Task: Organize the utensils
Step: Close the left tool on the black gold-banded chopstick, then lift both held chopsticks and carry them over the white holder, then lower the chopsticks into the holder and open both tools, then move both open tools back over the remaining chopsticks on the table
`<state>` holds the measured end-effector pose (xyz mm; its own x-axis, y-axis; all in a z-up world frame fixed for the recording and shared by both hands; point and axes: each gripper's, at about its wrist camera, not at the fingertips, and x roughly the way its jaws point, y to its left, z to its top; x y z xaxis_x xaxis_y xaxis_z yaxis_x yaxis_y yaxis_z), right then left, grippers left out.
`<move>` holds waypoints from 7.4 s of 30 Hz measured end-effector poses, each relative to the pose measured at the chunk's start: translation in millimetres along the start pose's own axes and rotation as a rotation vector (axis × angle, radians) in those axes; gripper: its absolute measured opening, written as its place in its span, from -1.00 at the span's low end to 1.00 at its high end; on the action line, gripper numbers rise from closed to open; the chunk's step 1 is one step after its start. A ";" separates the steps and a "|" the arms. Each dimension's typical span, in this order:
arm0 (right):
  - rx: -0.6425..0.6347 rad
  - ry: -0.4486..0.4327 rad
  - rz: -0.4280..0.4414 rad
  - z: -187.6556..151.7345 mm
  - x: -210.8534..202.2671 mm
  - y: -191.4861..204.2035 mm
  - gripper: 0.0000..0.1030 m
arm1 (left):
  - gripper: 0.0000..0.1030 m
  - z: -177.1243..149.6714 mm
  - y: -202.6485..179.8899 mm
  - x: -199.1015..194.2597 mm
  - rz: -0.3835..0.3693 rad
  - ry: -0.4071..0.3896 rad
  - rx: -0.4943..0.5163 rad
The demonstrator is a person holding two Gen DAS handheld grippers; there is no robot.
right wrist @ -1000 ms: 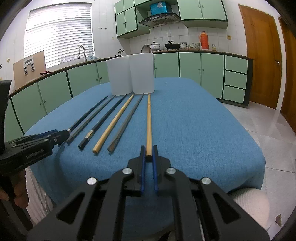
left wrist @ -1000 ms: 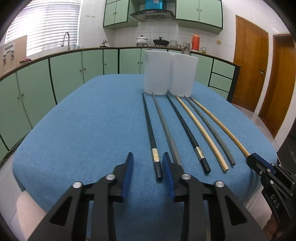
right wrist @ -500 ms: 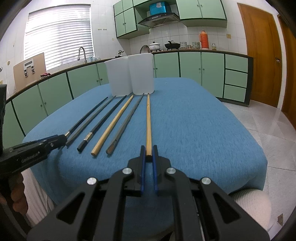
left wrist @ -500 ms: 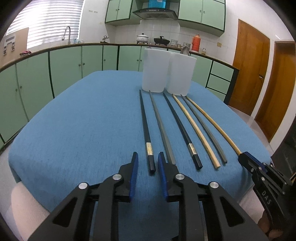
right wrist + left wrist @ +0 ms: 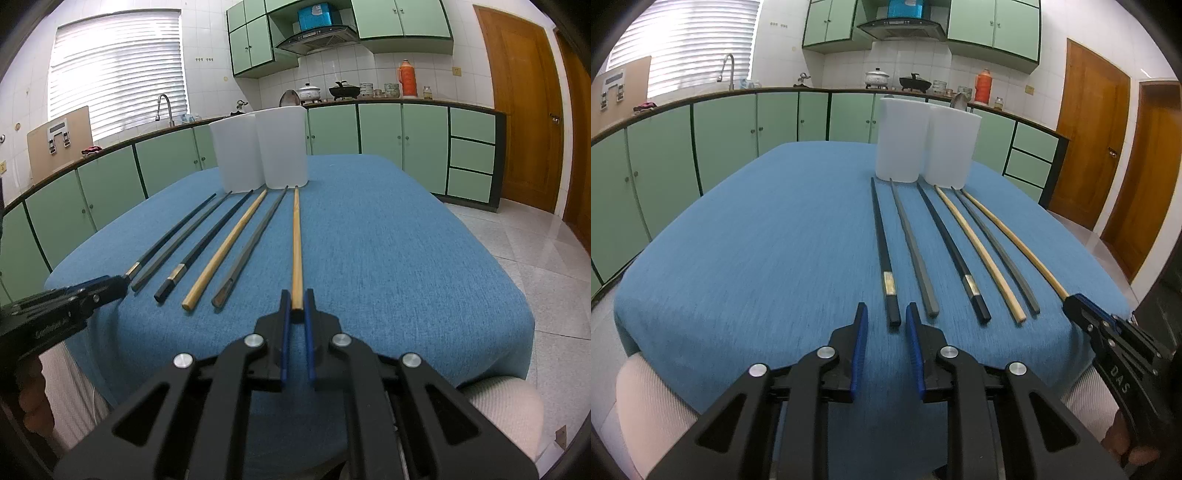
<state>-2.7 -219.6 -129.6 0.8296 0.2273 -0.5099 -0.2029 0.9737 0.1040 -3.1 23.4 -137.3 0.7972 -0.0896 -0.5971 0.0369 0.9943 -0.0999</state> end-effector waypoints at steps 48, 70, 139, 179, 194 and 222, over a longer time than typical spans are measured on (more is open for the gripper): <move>-0.057 -0.144 0.064 96.1 -56.0 -6.5 -0.89 | -0.88 69.3 -18.2 -62.0 0.038 -0.217 0.116; -0.059 -0.117 0.154 215.2 -49.9 -6.6 -0.89 | -0.88 170.3 -12.0 -75.2 -0.041 -0.289 0.129; -0.111 0.113 0.218 362.5 133.4 16.1 -0.88 | -0.87 329.1 -15.0 97.2 -0.065 -0.223 0.122; -0.033 -0.118 0.066 235.6 15.2 -36.7 0.51 | 0.86 230.1 20.9 -10.8 -0.012 -0.361 0.072; -0.001 -0.020 -0.090 73.1 5.7 -1.0 0.43 | 0.88 74.0 8.0 -6.6 0.083 -0.181 0.144; -0.075 -0.041 -0.056 0.2 3.1 61.0 -0.64 | 0.88 0.1 22.6 -6.9 0.083 -0.116 0.097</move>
<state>-12.3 -159.5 -124.6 0.8613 0.1743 -0.4772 -0.1922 0.9813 0.0115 -7.7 46.6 -135.3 0.8637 -0.0055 -0.5040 0.0218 0.9994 0.0264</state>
